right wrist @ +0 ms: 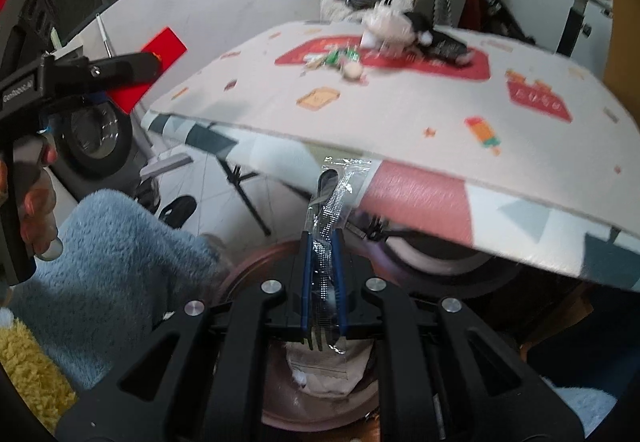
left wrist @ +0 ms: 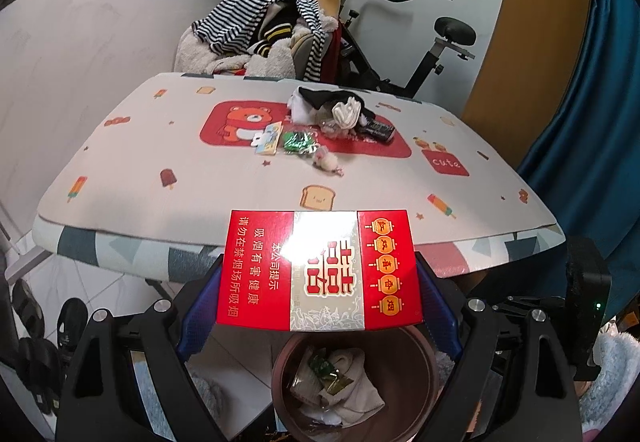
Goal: Collect trash
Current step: 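Carry the packet and red box down over the brown bin with both tools, then open the right tool to drop the plastic packet into the bin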
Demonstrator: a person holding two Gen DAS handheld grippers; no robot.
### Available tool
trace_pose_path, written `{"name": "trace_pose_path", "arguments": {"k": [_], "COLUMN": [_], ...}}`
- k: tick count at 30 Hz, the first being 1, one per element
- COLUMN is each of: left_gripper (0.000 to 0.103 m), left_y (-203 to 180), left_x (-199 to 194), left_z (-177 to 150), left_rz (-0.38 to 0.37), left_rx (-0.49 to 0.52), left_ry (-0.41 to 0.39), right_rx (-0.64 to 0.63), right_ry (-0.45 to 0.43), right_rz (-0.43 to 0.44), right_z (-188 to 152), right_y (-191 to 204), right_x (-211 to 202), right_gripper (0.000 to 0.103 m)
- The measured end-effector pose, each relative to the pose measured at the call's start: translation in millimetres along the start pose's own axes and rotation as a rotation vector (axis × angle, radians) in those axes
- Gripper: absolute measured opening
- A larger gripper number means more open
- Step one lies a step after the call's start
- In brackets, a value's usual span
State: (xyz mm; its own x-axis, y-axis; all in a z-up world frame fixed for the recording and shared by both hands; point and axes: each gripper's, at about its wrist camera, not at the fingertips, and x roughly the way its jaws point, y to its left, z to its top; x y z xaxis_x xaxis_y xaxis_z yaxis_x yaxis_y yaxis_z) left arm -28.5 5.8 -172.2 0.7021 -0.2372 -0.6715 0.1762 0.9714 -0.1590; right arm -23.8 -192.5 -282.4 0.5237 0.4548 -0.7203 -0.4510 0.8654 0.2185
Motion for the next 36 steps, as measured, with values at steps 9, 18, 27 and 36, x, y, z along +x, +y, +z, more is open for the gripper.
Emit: {"name": "trace_pose_path", "arguments": {"k": [9,18,27,36], "left_gripper": [0.085,0.085,0.085,0.085], "left_y": [6,8,6,-9], "left_x": [7,12,22,42], "left_z": [-18,-27,-39,-56], "left_rz": [0.008,0.012,0.002,-0.024], "left_rx": [-0.025,-0.026,-0.008,0.083], "left_ry": [0.027,0.041,0.052,0.080], "right_rx": [-0.012,-0.009,0.011,0.137], "right_ry": [0.121,0.147,0.013,-0.225], "right_rz": [0.020,0.011,-0.051,-0.245], "right_z": [-8,-11,-3,8], "right_y": [5,3,-1,-33], "right_x": [25,29,7,-34], "right_gripper": [0.014,0.026,0.073,0.097]}}
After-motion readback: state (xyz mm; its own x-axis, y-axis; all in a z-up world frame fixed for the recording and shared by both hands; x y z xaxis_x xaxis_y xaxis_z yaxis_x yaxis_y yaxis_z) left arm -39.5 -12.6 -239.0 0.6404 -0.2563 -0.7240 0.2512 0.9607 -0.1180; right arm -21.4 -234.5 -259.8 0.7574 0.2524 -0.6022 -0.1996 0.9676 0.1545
